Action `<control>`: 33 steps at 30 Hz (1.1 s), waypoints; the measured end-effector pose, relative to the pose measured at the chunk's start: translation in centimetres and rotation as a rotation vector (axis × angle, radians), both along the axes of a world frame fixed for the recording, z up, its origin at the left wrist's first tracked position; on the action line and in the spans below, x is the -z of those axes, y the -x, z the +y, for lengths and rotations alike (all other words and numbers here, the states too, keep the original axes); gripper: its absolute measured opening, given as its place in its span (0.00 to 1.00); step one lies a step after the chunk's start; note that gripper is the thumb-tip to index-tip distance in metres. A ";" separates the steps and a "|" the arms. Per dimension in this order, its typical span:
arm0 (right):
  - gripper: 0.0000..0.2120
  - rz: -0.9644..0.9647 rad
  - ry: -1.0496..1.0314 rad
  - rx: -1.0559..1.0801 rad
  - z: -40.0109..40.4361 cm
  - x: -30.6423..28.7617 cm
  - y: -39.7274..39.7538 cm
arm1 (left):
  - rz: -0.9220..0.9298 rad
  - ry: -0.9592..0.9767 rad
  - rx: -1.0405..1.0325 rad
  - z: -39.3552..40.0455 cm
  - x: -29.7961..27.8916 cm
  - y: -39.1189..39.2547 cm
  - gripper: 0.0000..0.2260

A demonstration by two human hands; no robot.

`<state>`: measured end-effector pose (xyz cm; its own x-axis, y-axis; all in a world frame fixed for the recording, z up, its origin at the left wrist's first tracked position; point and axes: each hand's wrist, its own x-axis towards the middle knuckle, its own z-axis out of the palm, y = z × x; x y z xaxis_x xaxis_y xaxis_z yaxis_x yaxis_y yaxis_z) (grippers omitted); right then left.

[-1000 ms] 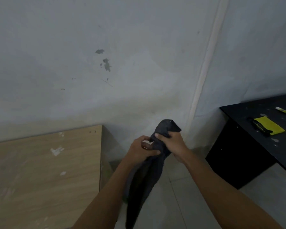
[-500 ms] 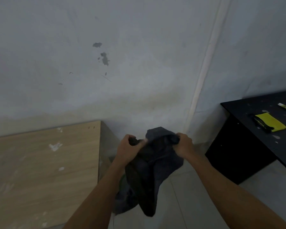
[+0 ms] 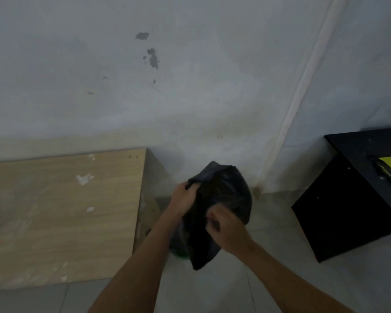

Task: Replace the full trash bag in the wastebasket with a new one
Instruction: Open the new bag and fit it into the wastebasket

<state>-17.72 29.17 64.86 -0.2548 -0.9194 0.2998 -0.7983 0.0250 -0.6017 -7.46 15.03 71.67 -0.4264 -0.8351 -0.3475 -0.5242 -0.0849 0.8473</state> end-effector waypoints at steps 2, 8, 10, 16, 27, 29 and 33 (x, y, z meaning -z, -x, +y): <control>0.13 -0.249 -0.226 0.017 -1.4 2.1 -1.5 | 0.168 -0.193 -0.050 0.8 -0.5 0.7 0.10; 0.32 -0.174 -0.763 0.021 -4.2 6.7 1.5 | -0.074 0.192 -0.008 -0.3 2.4 -2.7 0.12; 0.36 -0.149 -0.868 0.053 -4.0 8.1 3.3 | -0.262 0.360 -0.053 -1.0 4.7 -4.8 0.08; 0.15 0.119 -1.122 0.210 -4.4 8.5 4.8 | -0.335 0.213 -0.155 -2.0 9.7 -7.6 0.10; 0.69 -0.578 -0.830 0.609 -7.0 20.5 5.0 | 0.227 -0.465 -0.358 -7.0 18.4 -4.7 0.07; 0.79 -0.811 -0.876 0.519 -7.8 23.2 4.6 | 0.334 -0.552 -0.361 -7.5 19.2 -4.3 0.06; 0.92 -1.091 -0.876 0.432 -9.8 27.0 3.8 | 0.481 -0.685 -0.430 -8.3 21.6 -4.3 0.14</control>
<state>-21.56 19.32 37.88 -0.2814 -0.4970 -0.8209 0.1976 0.8071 -0.5564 -3.17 6.75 50.10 -0.3542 -0.6328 -0.6886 0.0610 -0.7504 0.6582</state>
